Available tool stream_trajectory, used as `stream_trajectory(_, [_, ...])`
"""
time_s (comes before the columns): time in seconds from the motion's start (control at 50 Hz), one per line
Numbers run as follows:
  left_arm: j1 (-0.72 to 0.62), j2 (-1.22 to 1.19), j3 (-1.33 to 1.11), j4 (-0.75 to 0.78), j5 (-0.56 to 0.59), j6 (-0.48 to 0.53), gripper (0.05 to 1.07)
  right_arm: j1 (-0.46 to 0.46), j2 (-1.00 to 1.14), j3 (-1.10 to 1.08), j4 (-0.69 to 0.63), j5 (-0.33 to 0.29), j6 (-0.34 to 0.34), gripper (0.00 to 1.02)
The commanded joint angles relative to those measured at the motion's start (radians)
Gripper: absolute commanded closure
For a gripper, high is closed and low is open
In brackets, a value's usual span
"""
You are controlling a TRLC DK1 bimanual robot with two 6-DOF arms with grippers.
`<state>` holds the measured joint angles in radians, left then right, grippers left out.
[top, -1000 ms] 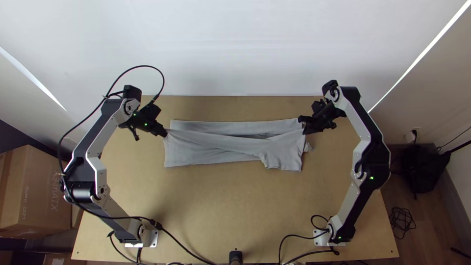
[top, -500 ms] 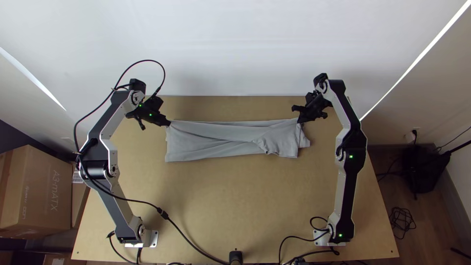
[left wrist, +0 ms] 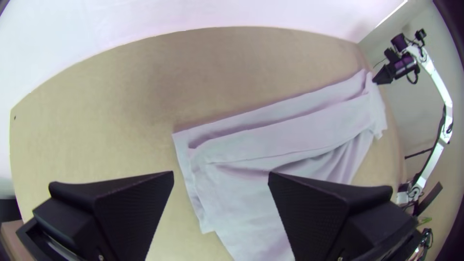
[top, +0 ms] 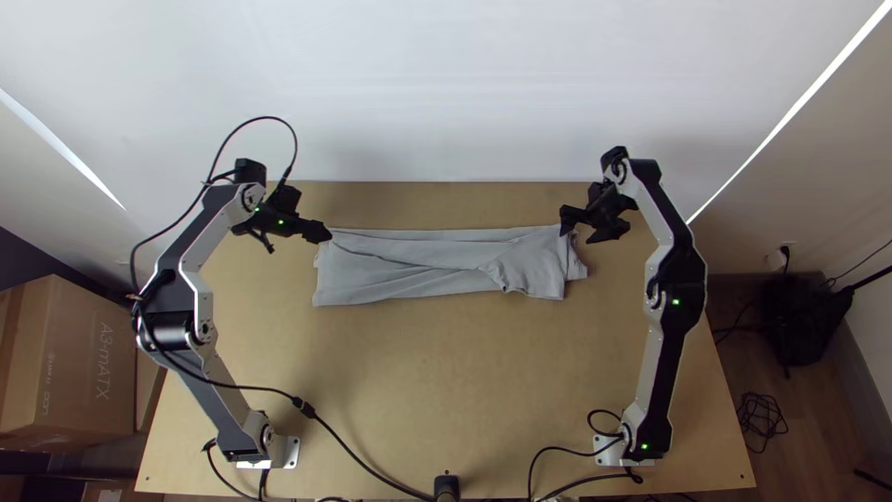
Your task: Fold the t-shirt
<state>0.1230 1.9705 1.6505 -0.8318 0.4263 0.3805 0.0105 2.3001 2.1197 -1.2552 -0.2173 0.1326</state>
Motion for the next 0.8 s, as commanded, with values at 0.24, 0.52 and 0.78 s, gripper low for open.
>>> stream_trajectory(0.24, [0.122, -0.136, -0.267, 0.079, 0.144, -0.043, 0.1, -0.141, -0.266, -0.198, 0.008, -0.472, 0.082, 0.03])
stream_trajectory(0.52, [0.133, -0.137, -0.434, 0.295, 0.132, -0.114, 0.1, -0.179, -0.4, -0.328, 0.042, -0.599, 0.041, 0.03])
stream_trajectory(0.78, [0.049, -0.101, -0.449, 0.329, 0.1, -0.164, 0.1, -0.193, -0.439, -0.365, 0.042, -0.599, 0.032, 0.03])
